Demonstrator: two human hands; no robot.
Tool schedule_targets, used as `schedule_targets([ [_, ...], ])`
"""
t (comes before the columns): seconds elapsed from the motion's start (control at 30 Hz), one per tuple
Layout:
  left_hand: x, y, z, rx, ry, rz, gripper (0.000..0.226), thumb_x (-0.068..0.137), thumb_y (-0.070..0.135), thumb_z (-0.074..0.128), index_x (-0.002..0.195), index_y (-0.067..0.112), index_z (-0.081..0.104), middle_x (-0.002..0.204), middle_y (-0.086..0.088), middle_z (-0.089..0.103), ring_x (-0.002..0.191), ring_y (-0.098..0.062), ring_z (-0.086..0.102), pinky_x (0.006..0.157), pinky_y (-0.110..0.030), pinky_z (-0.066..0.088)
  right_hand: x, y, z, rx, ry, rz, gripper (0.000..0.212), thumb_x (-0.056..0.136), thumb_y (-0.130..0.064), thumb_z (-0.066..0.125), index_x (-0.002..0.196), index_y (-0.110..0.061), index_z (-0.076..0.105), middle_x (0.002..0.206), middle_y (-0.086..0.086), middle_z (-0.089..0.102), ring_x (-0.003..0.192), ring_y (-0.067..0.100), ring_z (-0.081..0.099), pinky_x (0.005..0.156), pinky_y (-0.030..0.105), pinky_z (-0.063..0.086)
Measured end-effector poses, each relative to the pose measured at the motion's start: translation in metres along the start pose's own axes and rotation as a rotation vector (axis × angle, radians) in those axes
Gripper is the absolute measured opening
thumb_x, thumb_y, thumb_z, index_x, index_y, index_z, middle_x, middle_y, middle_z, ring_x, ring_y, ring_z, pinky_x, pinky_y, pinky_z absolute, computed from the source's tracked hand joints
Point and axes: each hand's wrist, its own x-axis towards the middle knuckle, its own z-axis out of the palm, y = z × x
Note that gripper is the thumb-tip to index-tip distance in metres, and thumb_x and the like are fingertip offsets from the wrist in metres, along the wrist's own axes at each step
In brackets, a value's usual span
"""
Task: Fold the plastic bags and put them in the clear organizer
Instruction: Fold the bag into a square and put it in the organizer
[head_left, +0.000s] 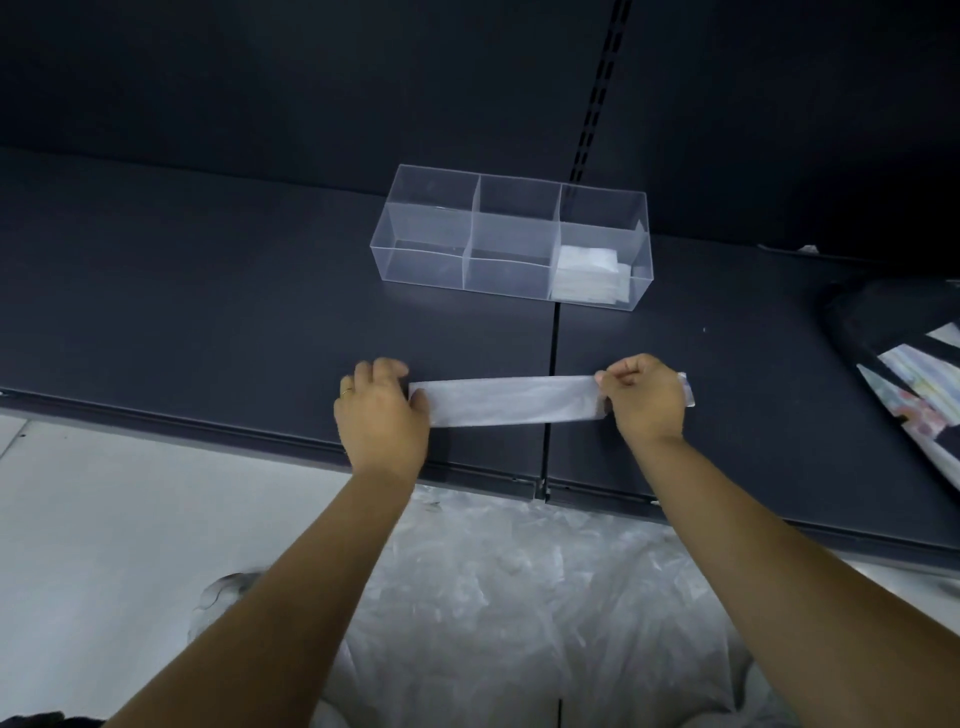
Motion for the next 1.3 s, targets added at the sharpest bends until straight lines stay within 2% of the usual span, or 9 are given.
schedule_targets([
  [0.1,-0.018,0.017,0.014,0.042,0.039,0.429,0.032,0.078,-0.008,0.061,0.109,0.001,0.066,0.113,-0.022,0.062,0.101,-0.041,0.058,0.090,-0.046,0.046,-0.008,-0.011,0.001,-0.123,0.075,-0.026,0.009,0.086,-0.019,0.068,0.087,-0.012,0.061,0.088,0.007,0.067,0.082,0.024,0.062,0.070,0.031,0.047],
  [0.2,-0.033,0.020,0.035,0.131,-0.300,0.485,0.046,0.103,0.021,0.034,0.146,0.006,0.033,0.155,-0.012,0.028,0.145,-0.027,0.020,0.120,-0.037,0.008,-0.030,-0.025,0.008,-0.286,0.244,-0.423,0.007,0.087,-0.009,0.061,0.092,-0.009,0.066,0.097,0.014,0.061,0.091,0.032,0.055,0.081,0.039,0.043],
  [0.3,-0.039,0.007,0.051,0.343,-0.398,0.457,0.061,0.100,0.046,0.006,0.152,0.016,-0.007,0.161,-0.003,-0.010,0.147,-0.020,-0.014,0.119,-0.039,-0.009,-0.061,-0.032,0.033,-0.295,-0.228,-0.701,0.031,0.096,-0.012,0.048,0.125,-0.008,0.059,0.132,0.013,0.053,0.123,0.028,0.046,0.107,0.031,0.031],
  [0.37,-0.041,0.000,0.055,0.438,-0.395,0.496,0.066,0.092,0.051,-0.007,0.148,0.018,-0.022,0.158,-0.003,-0.021,0.144,-0.022,-0.024,0.118,-0.042,-0.012,-0.069,-0.019,0.047,-0.471,-0.494,-0.704,0.051,0.103,-0.032,0.034,0.149,-0.011,0.029,0.158,0.005,0.023,0.146,0.018,0.017,0.119,0.028,0.008],
  [0.5,-0.037,-0.009,0.053,0.452,-0.370,0.501,0.073,0.087,0.060,-0.010,0.151,0.024,-0.015,0.160,-0.007,-0.016,0.145,-0.031,-0.017,0.119,-0.044,-0.008,-0.045,0.017,0.025,-0.775,-0.427,-0.694,0.066,0.100,-0.051,0.019,0.153,-0.018,-0.002,0.161,-0.003,-0.008,0.147,0.011,-0.013,0.118,0.031,-0.012],
  [0.73,-0.029,-0.022,0.044,0.463,-0.328,0.454,0.082,0.083,0.069,-0.014,0.153,0.029,-0.004,0.160,-0.014,-0.006,0.147,-0.036,-0.008,0.118,-0.043,-0.005,0.012,0.054,-0.050,-0.772,-0.295,-0.482,0.058,0.103,-0.040,0.028,0.153,-0.017,0.012,0.162,-0.002,0.006,0.148,0.014,0.002,0.118,0.030,-0.004],
  [0.87,-0.029,-0.022,0.046,0.480,-0.309,0.452,0.081,0.079,0.069,-0.019,0.150,0.030,-0.013,0.160,-0.013,-0.010,0.146,-0.034,-0.011,0.116,-0.041,-0.010,0.032,0.042,-0.063,-0.546,-0.129,-0.407,0.033,0.093,-0.025,0.059,0.125,-0.015,0.058,0.132,0.005,0.048,0.123,0.029,0.041,0.101,0.036,0.029],
  [1.07,-0.029,-0.024,0.047,0.460,-0.304,0.449,0.073,0.082,0.069,-0.017,0.145,0.033,-0.020,0.161,-0.012,-0.008,0.147,-0.032,-0.010,0.117,-0.041,-0.010,0.039,0.030,-0.065,-0.493,-0.203,-0.412,0.008,0.085,-0.015,0.069,0.079,-0.011,0.064,0.097,0.002,0.055,0.095,0.022,0.050,0.085,0.032,0.040],
  [1.3,-0.023,-0.017,0.037,0.506,-0.310,0.589,0.076,0.086,0.069,-0.006,0.152,0.030,0.000,0.161,-0.013,0.004,0.147,-0.035,0.001,0.117,-0.052,-0.003,0.025,0.026,-0.100,-0.118,-0.552,0.053,0.017,0.084,-0.010,0.072,0.099,-0.011,0.064,0.069,0.005,0.066,0.054,0.004,0.056,0.054,0.016,0.043],
])
